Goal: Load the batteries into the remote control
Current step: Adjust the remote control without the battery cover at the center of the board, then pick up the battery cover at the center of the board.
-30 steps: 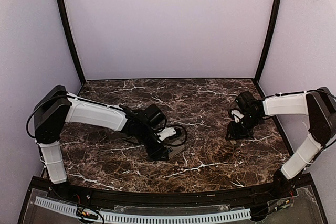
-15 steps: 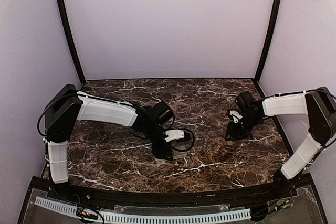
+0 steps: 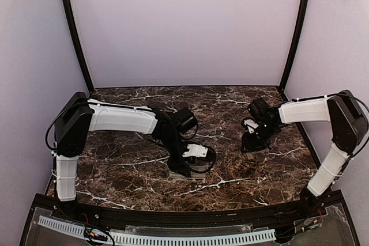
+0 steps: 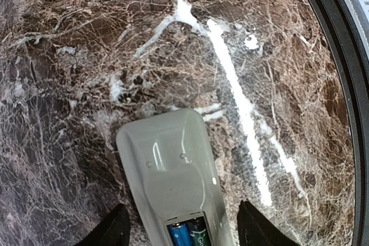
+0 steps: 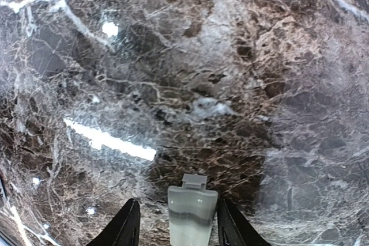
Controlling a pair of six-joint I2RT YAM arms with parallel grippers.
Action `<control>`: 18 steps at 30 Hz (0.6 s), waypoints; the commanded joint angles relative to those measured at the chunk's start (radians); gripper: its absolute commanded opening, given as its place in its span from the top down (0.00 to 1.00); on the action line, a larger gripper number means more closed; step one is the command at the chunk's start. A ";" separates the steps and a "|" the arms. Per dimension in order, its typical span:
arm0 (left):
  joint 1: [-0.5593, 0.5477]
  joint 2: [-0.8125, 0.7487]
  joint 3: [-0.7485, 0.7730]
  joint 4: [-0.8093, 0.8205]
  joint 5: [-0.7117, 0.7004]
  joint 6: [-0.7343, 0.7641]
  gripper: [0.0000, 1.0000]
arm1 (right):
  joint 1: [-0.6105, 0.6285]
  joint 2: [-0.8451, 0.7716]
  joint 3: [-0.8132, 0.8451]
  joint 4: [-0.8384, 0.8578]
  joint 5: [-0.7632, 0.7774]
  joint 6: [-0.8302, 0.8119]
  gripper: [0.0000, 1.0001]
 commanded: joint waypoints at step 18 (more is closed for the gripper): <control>-0.004 -0.502 -0.292 0.333 -0.382 -0.267 0.22 | 0.087 0.177 0.061 -0.165 0.183 -0.025 0.73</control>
